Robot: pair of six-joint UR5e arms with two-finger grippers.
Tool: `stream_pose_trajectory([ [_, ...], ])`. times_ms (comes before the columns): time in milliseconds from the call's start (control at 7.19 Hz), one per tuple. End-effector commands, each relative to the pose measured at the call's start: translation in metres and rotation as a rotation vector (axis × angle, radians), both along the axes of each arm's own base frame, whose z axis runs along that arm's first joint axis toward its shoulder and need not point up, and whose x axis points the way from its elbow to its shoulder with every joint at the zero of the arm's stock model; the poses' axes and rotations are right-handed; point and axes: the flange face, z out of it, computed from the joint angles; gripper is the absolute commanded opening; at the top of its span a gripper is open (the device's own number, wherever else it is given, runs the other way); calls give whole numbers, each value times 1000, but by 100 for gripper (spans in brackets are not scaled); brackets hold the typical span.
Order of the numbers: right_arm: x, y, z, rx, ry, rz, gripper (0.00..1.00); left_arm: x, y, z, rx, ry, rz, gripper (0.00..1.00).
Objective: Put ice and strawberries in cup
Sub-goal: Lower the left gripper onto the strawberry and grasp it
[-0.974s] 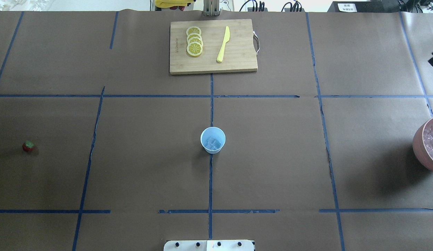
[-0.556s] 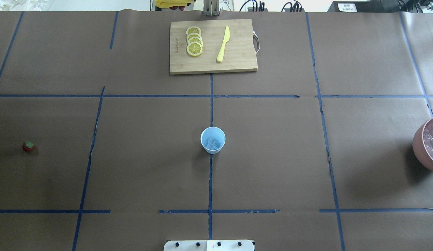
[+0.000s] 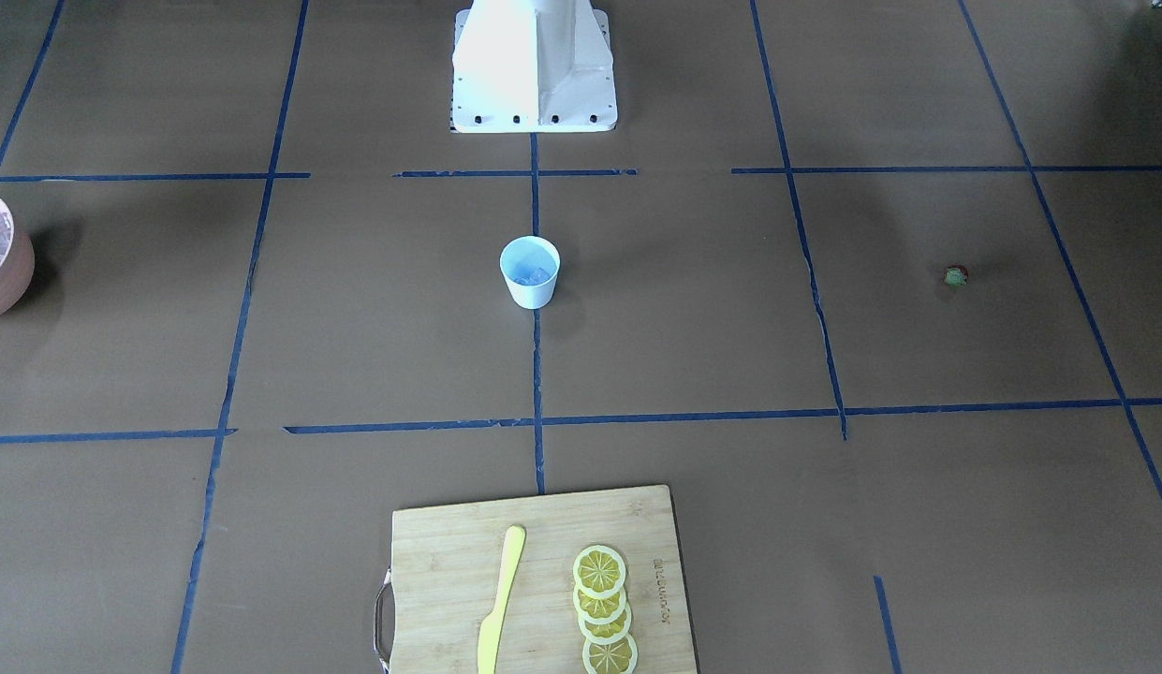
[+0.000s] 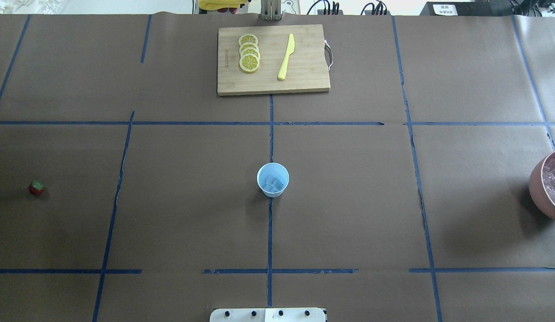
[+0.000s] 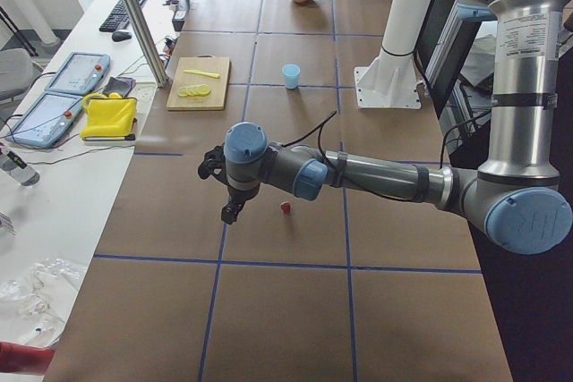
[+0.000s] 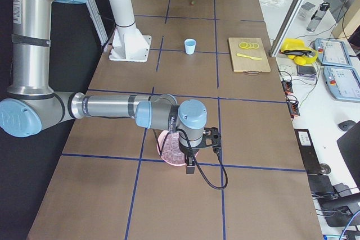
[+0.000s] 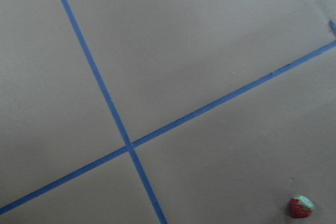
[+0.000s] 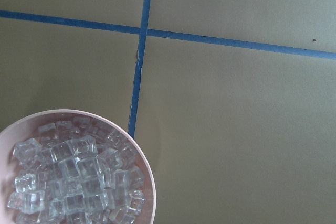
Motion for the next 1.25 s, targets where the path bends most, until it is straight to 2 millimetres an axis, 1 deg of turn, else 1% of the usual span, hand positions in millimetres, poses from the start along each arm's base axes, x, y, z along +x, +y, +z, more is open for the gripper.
stream_pose_trajectory([
  [0, 0, 2, 2, 5, 1, 13, 99, 52, 16, -14, -163, -16, -70, 100],
  [139, 0, 2, 2, 4, -1, 13, 99, 76, 21, -15, -213, -26, -91, 100],
  [278, 0, 2, 2, 7, -1, 13, 99, 101, 39, -2, -197, -46, -87, 100],
  [417, 0, 2, 2, 7, 1, 13, 99, 135, 48, -7, -211, -27, -123, 100],
  [695, 0, 2, 3, 6, 2, 12, 99, 188, 68, 6, -227, -59, -144, 100],
  [835, 0, 3, 4, 6, 2, 11, 99, 205, 74, 12, -227, -87, -145, 100],
  [974, 0, 3, 3, 7, 2, 10, 99, 216, 78, 29, -235, -105, -143, 100],
  [1113, 0, 3, 2, 9, 2, 11, 99, 221, 79, 49, -218, -97, -142, 100],
])
